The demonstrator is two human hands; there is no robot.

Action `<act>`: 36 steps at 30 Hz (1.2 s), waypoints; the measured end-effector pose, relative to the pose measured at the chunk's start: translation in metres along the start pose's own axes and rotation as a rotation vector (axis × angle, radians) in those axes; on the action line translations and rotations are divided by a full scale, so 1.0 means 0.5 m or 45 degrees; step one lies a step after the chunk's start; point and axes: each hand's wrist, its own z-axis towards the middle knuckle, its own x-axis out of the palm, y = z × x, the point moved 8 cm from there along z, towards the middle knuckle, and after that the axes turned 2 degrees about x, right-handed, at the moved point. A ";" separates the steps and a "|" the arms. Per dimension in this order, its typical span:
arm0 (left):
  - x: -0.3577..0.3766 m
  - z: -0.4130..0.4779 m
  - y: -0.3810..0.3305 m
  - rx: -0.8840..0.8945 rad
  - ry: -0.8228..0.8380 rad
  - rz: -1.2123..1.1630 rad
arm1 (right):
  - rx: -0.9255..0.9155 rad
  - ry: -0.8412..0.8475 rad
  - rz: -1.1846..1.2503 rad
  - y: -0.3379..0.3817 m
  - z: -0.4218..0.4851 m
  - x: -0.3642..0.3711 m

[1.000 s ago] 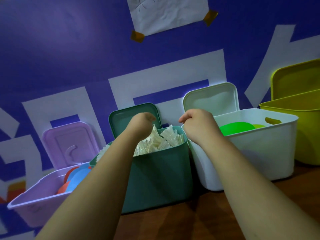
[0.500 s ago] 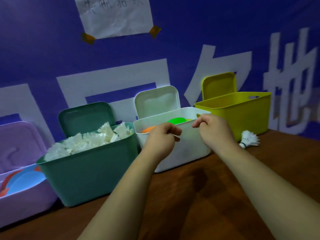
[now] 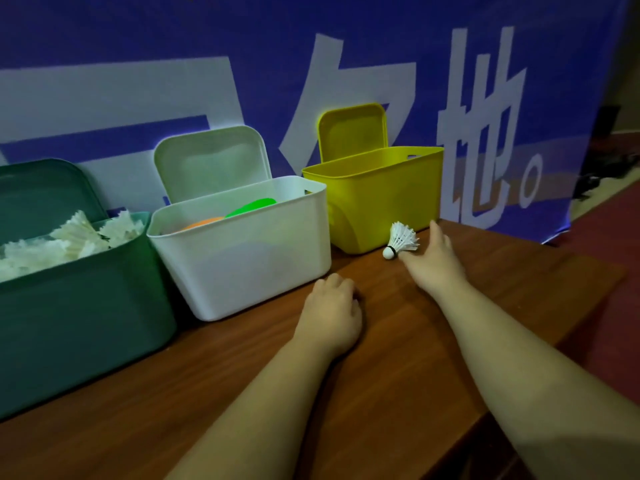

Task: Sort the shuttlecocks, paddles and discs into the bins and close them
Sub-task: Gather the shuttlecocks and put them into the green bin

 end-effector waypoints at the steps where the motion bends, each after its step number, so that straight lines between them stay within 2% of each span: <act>1: 0.002 0.000 0.002 0.008 0.007 0.004 | 0.006 0.037 -0.059 -0.001 0.005 0.008; 4: -0.002 -0.006 0.013 -0.008 0.023 -0.080 | 0.004 0.142 -0.171 -0.006 0.011 0.024; 6: -0.005 -0.008 0.012 -0.007 0.036 -0.105 | -0.002 0.187 -0.127 -0.010 0.016 0.031; 9: -0.005 -0.013 0.006 0.012 0.054 -0.079 | 0.023 0.152 -0.022 -0.015 0.019 0.025; 12: -0.008 -0.016 0.007 0.016 0.065 -0.080 | 0.058 0.147 -0.061 -0.023 0.031 0.024; 16: -0.010 -0.019 0.010 0.037 0.073 -0.108 | 0.039 0.310 0.158 -0.016 0.051 0.043; 19: -0.008 -0.016 0.015 0.038 0.089 -0.140 | -0.007 0.160 0.077 -0.018 0.062 0.040; 23: -0.009 -0.013 0.019 0.049 0.107 -0.169 | -0.100 0.128 -0.056 -0.019 0.062 0.050; 27: -0.021 -0.018 0.018 0.022 0.163 -0.204 | -0.153 -0.012 0.074 0.006 0.027 0.022; 29: -0.045 -0.021 0.027 -0.064 0.200 -0.270 | -0.196 -0.027 0.160 0.037 -0.005 0.018; 31: -0.099 -0.022 0.045 -0.166 0.130 -0.356 | -0.265 -0.010 0.220 0.089 -0.043 0.024; 34: -0.228 -0.032 0.072 -0.204 -0.097 -0.333 | -0.367 -0.010 0.312 0.193 -0.110 0.051; 36: -0.315 -0.059 0.088 -0.203 -0.166 -0.368 | -0.421 0.019 0.405 0.276 -0.160 0.077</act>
